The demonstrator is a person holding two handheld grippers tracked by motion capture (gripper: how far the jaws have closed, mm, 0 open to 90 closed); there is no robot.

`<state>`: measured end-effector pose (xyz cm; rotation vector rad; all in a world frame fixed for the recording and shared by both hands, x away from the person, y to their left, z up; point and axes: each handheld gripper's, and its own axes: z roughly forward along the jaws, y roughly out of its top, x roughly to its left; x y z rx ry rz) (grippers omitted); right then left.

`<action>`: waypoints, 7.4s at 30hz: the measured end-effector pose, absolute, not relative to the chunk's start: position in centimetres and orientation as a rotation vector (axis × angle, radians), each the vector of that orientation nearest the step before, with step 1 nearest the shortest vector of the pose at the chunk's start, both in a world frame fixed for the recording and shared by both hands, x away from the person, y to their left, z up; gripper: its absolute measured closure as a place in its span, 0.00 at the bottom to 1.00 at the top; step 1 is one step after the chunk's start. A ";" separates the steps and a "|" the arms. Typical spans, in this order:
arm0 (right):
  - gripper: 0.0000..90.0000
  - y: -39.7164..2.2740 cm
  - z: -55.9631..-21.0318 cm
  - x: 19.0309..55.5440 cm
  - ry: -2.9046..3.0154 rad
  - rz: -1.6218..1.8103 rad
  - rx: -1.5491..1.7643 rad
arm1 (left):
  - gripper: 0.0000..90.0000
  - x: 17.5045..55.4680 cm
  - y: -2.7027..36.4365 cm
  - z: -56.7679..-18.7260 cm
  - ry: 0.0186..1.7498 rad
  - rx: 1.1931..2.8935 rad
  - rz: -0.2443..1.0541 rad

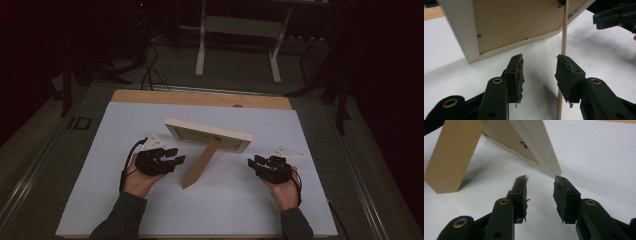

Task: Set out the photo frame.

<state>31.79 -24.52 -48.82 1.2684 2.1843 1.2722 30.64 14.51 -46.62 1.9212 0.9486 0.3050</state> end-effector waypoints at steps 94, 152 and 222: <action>1.00 -22.9 -46.0 37.4 2.098 1.417 1.372 | 1.00 35.1 12.1 -44.3 1.175 1.791 0.402; 1.00 -22.6 -45.7 36.8 2.130 1.426 1.303 | 1.00 35.0 7.2 -43.0 1.069 1.895 0.403; 1.00 -21.4 -45.5 35.6 2.191 1.441 1.205 | 1.00 34.6 4.4 -42.7 0.999 1.947 0.390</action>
